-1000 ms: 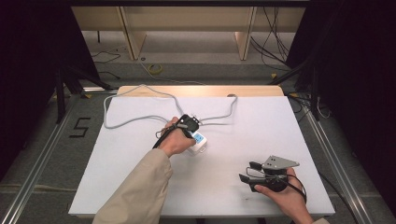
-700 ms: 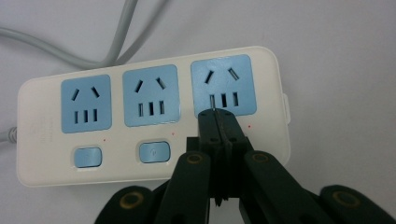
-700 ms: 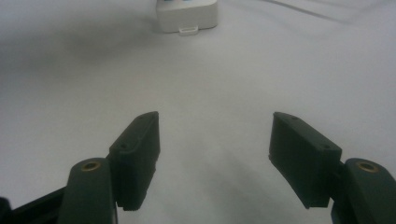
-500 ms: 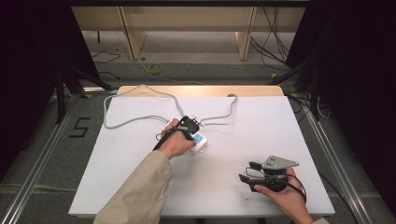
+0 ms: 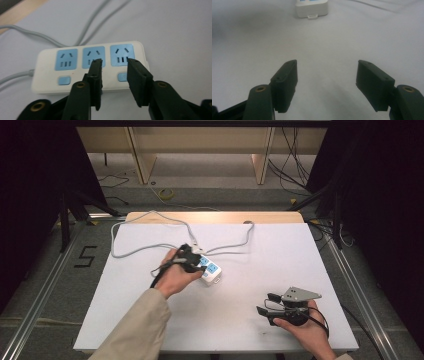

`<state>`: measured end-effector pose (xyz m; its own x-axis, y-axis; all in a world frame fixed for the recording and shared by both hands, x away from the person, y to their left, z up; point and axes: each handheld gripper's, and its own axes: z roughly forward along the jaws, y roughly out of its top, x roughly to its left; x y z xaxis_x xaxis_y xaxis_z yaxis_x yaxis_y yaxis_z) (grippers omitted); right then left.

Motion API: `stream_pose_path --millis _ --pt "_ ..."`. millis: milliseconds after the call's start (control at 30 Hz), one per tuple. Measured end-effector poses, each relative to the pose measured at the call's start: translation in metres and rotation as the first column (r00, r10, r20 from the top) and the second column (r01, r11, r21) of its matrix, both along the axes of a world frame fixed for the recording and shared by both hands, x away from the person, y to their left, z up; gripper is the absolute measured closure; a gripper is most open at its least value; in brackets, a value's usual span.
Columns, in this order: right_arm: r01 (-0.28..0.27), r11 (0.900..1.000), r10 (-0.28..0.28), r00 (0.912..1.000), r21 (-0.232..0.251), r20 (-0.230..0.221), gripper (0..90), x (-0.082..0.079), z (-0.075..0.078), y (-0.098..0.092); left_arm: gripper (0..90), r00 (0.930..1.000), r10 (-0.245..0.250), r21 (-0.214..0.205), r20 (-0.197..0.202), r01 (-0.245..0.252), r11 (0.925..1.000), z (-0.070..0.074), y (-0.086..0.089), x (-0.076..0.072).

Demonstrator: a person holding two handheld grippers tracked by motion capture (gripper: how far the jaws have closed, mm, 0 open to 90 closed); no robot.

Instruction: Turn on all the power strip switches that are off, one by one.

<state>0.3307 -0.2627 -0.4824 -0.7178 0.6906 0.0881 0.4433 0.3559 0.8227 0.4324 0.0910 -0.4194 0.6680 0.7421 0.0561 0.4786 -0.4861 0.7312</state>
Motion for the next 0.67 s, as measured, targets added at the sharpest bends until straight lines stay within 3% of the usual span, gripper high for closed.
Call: stream_pose_path --millis 100,233,367,500,600,667 --pt "-0.002 1.0 0.002 1.0 -0.001 -0.003 34.3 0.001 -0.001 0.001 44.3 0.9971 -0.007 -0.05 0.076 0.01 0.9987 -0.003 0.035 -0.023" --pt "-0.003 1.0 0.003 1.0 -0.003 -0.003 33.9 0.0 0.0 0.003 31.4 0.9957 0.025 -0.115 0.09 -0.015 0.9933 -0.021 0.073 -0.055" --pt "-0.006 1.0 0.006 1.0 -0.004 -0.002 33.5 0.0 0.0 0.004 25.1 0.9922 0.066 -0.104 0.106 -0.055 0.9931 -0.036 0.097 -0.076" --pt "-0.01 0.9999 0.01 0.9999 -0.005 -0.003 33.2 0.0 -0.001 0.003 22.2 0.9856 0.103 -0.1 0.134 -0.09 0.9909 -0.042 0.108 -0.086" --pt "-0.007 1.0 0.007 1.0 -0.002 0.0 33.1 0.0 -0.001 0.003 19.7 0.9837 0.125 -0.092 0.13 -0.113 0.9893 -0.048 0.11 -0.091" --pt "-0.009 1.0 0.009 1.0 -0.001 -0.001 33.0 0.0 -0.001 0.002 18.1 0.9851 0.132 -0.065 0.11 -0.126 0.9899 -0.055 0.111 -0.091"
